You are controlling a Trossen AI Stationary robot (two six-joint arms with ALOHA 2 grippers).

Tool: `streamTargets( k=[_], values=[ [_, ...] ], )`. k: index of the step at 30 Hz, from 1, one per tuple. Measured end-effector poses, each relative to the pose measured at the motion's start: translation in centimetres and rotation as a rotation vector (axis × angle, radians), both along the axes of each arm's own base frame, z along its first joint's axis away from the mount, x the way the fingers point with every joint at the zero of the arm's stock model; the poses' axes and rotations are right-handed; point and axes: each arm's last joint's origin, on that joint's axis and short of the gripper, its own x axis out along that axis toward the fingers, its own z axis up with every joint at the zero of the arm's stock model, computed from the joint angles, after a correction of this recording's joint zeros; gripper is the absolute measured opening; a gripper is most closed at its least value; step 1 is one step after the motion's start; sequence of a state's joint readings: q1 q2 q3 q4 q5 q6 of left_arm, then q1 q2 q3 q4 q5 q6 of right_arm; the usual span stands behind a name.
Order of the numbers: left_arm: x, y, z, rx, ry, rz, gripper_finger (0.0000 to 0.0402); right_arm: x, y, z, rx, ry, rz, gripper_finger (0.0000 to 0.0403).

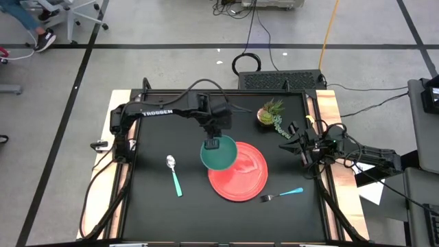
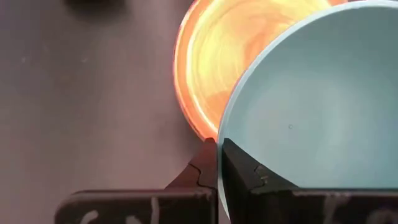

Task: Set table place
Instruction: Put the green bowl on the orange plate

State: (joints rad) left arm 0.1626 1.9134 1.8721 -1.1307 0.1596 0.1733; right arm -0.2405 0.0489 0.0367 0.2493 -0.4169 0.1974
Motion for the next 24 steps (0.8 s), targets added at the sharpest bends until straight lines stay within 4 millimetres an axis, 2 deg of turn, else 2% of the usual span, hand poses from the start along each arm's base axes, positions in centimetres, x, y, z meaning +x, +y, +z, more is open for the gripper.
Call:
streamTargets(
  k=[3,10,14,24],
  values=[
    [0.5,-0.4,-0.4,-0.005,-0.004,0.001,0.0005,0.0,0.0,0.0,0.0,0.0,0.0,0.0],
    [2.3,-0.6,-3.8,-0.048,0.078,0.005,0.0006,0.0,0.0,0.0,0.011,0.004,0.002,0.0],
    [2.6,-0.7,-5.0,-0.054,0.116,0.0,0.0004,0.1,0.0,0.0,0.024,0.006,0.004,0.0],
    [2.8,-0.8,-4.6,-0.048,0.085,-0.003,0.0005,0.1,0.0,0.0,0.022,0.005,0.004,0.0]
  ],
)
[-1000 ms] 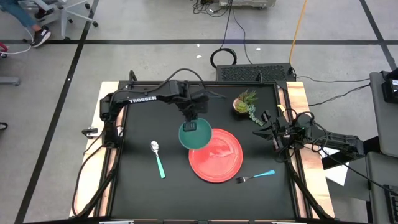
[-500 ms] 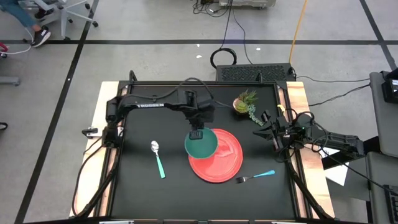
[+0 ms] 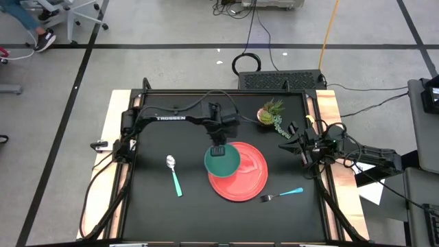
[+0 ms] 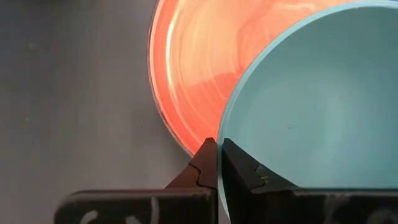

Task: Set table place
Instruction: Put the green bowl on the orange plate

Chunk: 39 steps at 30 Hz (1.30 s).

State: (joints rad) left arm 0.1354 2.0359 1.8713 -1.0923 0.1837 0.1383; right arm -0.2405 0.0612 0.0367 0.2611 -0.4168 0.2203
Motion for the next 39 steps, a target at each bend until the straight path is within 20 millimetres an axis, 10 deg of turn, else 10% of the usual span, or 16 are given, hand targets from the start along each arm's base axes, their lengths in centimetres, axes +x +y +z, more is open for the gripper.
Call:
streamTargets(
  k=[39],
  values=[
    [1.2,-3.2,-0.3,0.077,-0.07,-0.008,0.0004,0.0,0.0,0.0,0.002,-0.002,0.001,0.0]
  ],
)
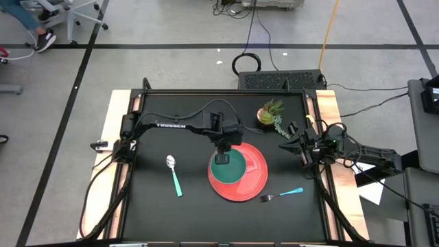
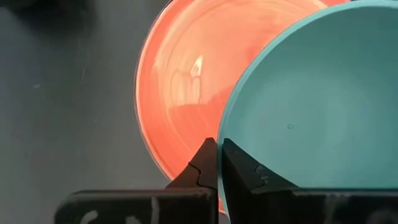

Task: Set table place
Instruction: Put the green bowl on the orange plate

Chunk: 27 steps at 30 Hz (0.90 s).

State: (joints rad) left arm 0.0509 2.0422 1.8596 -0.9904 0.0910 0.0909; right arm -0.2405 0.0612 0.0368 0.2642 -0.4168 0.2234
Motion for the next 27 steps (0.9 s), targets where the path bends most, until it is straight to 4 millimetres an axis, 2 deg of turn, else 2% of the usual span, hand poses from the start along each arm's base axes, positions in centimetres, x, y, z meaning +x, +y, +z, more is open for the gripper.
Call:
streamTargets(
  k=[5,16,23,27],
  values=[
    [-0.3,0.0,-1.8,0.011,0.045,0.009,0.0005,0.0,0.0,0.0,0.0,0.0,0.0,0.0],
    [-0.4,0.1,-2.7,0.018,0.055,0.008,0.0005,0.0,0.0,0.0,0.004,0.001,0.001,0.0],
    [-0.3,0.5,-2.7,0.021,0.04,0.01,0.0005,0.0,0.0,0.0,0.004,0.001,0.001,0.0],
    [-0.1,0.5,-3.5,0.016,0.06,0.005,0.0004,0.0,0.0,0.0,0.004,0.001,0.001,0.0]
  ],
)
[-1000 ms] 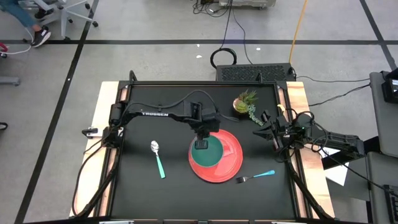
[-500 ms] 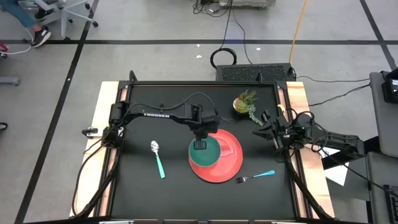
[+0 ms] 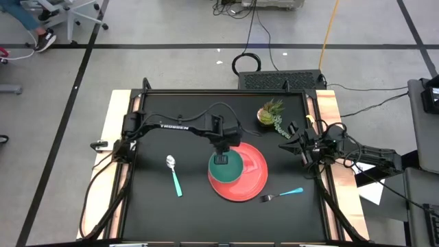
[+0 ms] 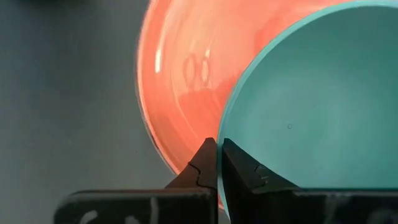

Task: Set table place
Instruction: Put the green bowl on the orange plate

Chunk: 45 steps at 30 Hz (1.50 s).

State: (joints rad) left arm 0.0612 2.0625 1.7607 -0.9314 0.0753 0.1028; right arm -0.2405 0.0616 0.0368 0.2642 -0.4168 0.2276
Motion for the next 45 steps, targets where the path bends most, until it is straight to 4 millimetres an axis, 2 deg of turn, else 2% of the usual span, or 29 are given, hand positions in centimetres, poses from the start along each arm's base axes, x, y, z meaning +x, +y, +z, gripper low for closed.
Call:
streamTargets(
  k=[5,14,22,35,45],
  values=[
    [0.4,0.01,-1.19,-0.004,0.024,-0.006,0.0007,0.01,0.0,-0.01,0.001,0.001,0.0,0.0],
    [0.27,0.43,-1.2,0.007,0.034,0.004,0.0006,0.02,0.0,-0.02,0.0,0.002,0.0,0.0],
    [0.35,-0.28,-1.2,0.065,0.033,-0.017,0.0009,0.02,0.0,-0.02,-0.002,0.001,-0.001,0.0],
    [0.39,-0.31,-1.19,0.072,0.029,-0.022,0.0005,0.02,0.0,-0.02,-0.003,0.002,-0.001,0.0],
    [0.44,-0.3,-1.17,0.074,0.024,-0.017,0.0027,0.02,0.0,-0.02,0.0,0.002,0.0,0.0]
  ],
)
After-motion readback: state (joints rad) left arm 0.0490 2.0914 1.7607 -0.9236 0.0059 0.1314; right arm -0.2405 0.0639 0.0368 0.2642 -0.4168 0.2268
